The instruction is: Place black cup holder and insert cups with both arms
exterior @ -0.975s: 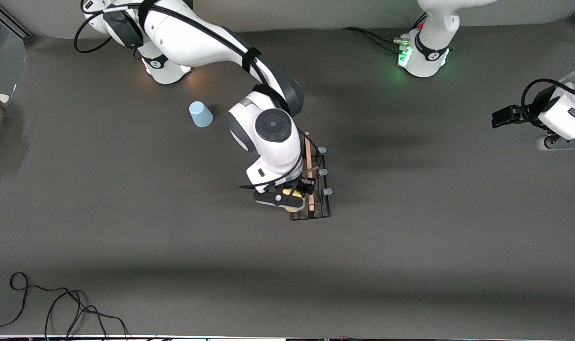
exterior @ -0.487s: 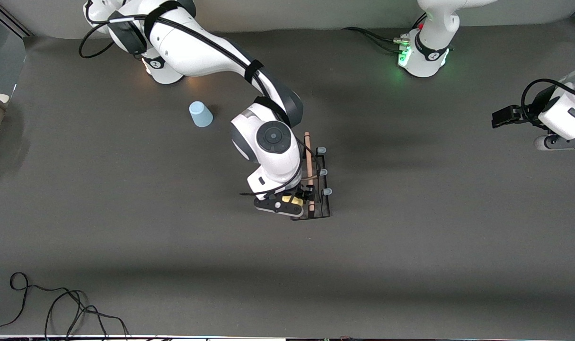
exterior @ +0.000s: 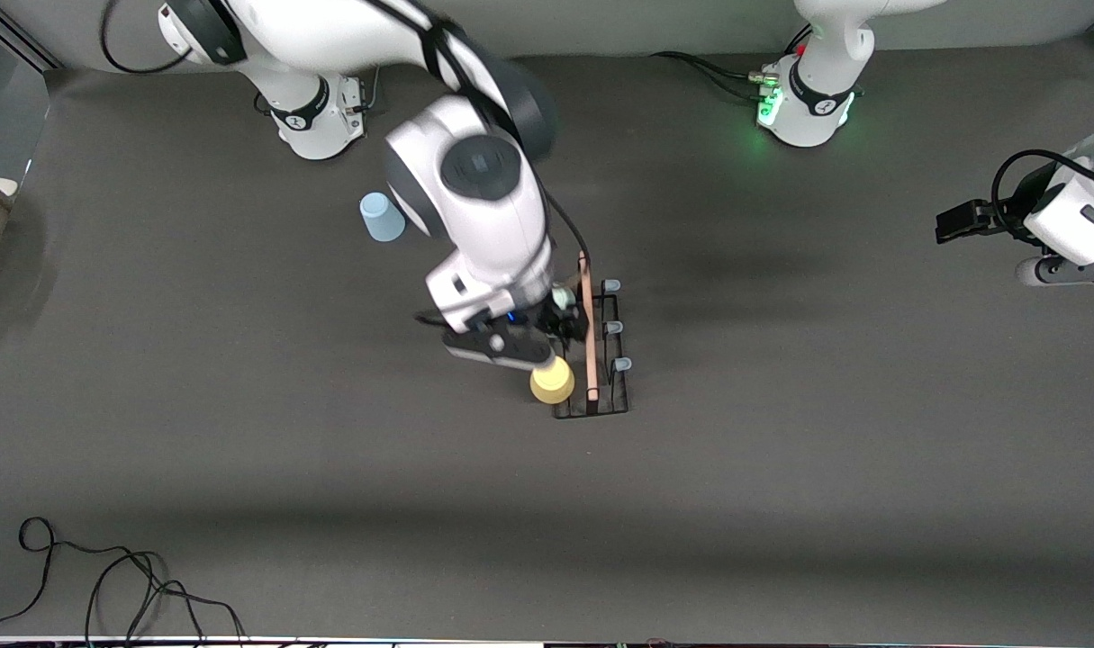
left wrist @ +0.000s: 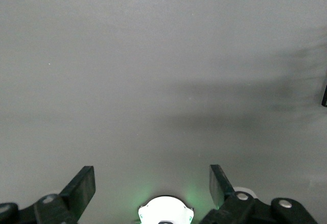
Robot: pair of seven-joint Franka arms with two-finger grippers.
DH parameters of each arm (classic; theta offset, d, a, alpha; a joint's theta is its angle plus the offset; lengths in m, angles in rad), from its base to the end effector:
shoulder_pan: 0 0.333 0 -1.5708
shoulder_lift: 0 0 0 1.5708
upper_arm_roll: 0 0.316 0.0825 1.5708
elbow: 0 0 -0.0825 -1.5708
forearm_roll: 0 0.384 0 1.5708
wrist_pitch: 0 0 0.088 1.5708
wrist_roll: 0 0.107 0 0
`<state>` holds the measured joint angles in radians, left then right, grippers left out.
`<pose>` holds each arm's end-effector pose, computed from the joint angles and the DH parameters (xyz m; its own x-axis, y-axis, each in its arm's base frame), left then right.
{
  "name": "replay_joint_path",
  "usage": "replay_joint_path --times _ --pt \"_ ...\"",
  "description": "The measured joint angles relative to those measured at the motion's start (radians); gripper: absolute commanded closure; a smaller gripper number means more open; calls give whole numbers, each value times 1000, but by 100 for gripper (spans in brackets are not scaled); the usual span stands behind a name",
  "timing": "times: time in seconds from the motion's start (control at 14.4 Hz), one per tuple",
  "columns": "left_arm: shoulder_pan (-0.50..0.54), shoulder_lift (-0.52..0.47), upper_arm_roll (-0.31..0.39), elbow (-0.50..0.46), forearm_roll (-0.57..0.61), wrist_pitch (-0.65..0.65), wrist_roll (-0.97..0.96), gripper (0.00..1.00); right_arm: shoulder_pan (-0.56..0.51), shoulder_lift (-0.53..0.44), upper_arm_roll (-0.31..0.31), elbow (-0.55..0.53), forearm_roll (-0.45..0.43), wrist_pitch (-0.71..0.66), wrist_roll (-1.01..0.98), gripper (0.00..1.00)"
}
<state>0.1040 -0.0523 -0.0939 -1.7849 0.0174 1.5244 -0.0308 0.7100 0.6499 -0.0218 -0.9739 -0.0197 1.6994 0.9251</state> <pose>0.5221 0.0062 0.5495 0.9776 0.0426 -0.2061 0.0375 -0.9989 -0.0284 0.5697 0.4731 0.4968 0.9708 -0.2290 0.0717 -0.2265 -0.9732 -0.0406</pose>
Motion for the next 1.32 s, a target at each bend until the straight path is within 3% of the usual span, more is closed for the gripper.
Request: replay_joint_path --times 0.28,0.49,0.77,1.04,1.32 --pt "0 0 0 0 0 0 0 1 -44 -179 -33 -60 -6 -208 -222 0" --pt "0 0 0 0 0 0 0 1 -121 -359 -82 -246 -7 -216 -436 0" --pt "0 0 1 0 0 0 0 1 -336 -551 -88 -457 -7 -205 -744 0" --pt "0 0 0 0 0 0 0 1 -515 -592 -88 -509 -7 -198 -954 0" --pt "0 0 0 0 0 0 0 1 -598 -592 -97 -522 -7 -193 -1004 0"
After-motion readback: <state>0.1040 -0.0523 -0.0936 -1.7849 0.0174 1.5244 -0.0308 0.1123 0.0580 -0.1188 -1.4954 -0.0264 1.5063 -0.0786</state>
